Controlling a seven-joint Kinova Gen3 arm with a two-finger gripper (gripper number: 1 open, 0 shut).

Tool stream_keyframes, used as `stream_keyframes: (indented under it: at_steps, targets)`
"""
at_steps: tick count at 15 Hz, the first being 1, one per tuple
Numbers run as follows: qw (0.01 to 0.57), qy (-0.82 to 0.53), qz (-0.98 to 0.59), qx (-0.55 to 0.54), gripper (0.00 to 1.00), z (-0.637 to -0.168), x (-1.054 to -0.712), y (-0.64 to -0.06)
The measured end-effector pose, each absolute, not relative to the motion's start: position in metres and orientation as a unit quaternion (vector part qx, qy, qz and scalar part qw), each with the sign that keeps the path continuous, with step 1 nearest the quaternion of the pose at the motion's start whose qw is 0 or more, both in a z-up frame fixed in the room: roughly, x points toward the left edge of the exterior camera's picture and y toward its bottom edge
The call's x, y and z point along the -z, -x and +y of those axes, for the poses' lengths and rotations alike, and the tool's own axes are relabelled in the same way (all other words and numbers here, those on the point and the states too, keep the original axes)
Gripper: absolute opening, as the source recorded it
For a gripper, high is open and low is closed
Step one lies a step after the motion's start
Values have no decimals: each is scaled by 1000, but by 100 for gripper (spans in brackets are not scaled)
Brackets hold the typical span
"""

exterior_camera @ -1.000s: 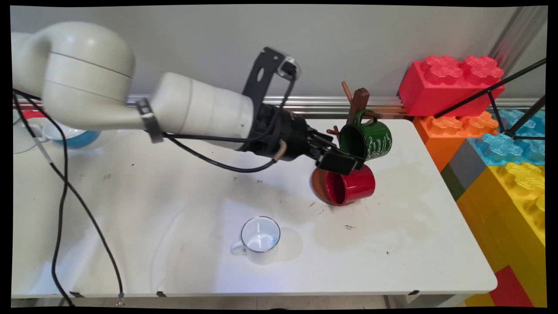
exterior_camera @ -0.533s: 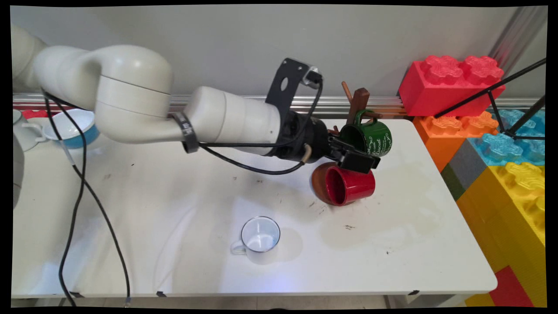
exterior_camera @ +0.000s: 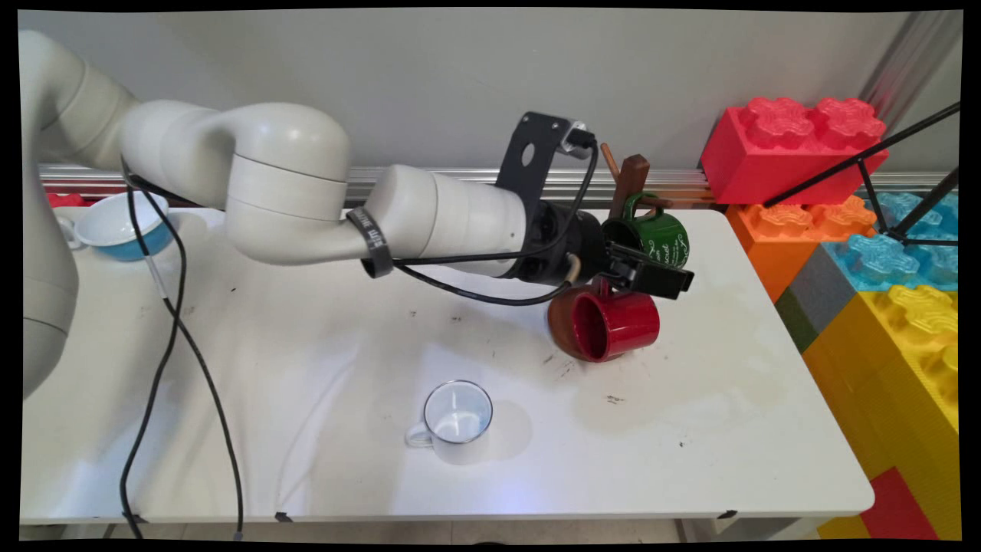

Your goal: Pick up the green mug from the rack

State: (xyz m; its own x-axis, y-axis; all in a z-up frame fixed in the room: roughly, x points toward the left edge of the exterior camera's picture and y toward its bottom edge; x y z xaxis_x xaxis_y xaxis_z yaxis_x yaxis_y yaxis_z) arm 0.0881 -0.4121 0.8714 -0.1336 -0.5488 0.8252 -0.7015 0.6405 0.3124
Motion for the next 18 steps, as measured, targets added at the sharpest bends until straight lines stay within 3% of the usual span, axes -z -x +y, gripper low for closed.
stream_keyframes:
  at_steps: [18]
  targets:
    - [527,-473,-705,-39,100,-427,-859,-75]
